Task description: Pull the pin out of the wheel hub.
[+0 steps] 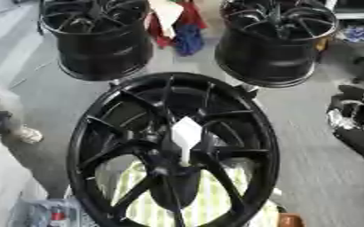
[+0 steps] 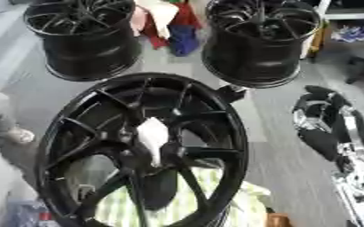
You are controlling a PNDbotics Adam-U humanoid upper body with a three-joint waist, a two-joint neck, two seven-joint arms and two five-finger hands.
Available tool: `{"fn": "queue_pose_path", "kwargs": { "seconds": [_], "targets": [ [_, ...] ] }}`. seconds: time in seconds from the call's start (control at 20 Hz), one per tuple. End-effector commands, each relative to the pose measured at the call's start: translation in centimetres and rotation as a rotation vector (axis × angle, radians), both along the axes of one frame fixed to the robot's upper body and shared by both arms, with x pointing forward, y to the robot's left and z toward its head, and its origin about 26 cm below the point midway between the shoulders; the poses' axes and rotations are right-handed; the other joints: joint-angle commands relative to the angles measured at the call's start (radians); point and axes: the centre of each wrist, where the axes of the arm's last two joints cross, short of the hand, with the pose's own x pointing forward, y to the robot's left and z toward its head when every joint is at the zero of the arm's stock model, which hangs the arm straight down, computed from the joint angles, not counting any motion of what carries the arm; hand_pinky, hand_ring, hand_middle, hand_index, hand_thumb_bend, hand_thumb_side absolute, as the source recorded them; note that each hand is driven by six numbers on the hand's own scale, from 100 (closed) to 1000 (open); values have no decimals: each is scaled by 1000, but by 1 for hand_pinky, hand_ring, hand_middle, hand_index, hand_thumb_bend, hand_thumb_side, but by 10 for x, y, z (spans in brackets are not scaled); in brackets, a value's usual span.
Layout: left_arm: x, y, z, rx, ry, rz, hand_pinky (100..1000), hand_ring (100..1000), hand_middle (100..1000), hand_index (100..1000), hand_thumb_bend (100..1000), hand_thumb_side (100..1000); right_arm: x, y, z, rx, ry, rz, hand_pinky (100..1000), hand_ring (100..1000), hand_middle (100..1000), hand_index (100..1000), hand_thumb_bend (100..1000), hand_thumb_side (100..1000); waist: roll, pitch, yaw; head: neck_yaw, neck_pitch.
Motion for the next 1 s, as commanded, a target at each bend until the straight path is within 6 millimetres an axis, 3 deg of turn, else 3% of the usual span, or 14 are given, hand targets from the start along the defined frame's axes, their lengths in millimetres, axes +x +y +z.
{"fn": "queue_pose_path", "kwargs": {
  "seconds": [0.05, 0.2, 0.55, 0.75, 1.0],
  "targets": [
    [1, 1, 9, 22, -23, -13, 504, 673, 729, 819, 214, 407, 3, -7, 22, -73, -42, 20, 686, 584, 649, 787, 100, 195, 0, -8, 3, -2, -3],
    [1, 0, 8, 23, -19, -17, 504, 673, 728, 819, 214, 407, 7, -13, 42, -157, -61, 49, 693, 589, 655, 793, 100, 168, -2, -9, 7, -5, -3],
    [2, -2, 5, 27, -5, -38, 504, 674, 730, 819, 217, 409, 21, -12, 113, -399, -106, 216, 714, 611, 687, 809, 100, 123, -6, -12, 22, -14, -3],
    [3, -5, 2, 26, 8, -51, 503, 674, 729, 819, 225, 410, 26, 1, 153, -552, -101, 361, 732, 642, 711, 824, 100, 106, -11, -12, 40, -23, -3],
    [8, -9, -1, 28, 19, -75, 504, 675, 730, 820, 239, 410, 36, 26, 176, -708, -18, 580, 760, 712, 764, 871, 100, 118, -21, -10, 70, -39, -3]
  ]
}}
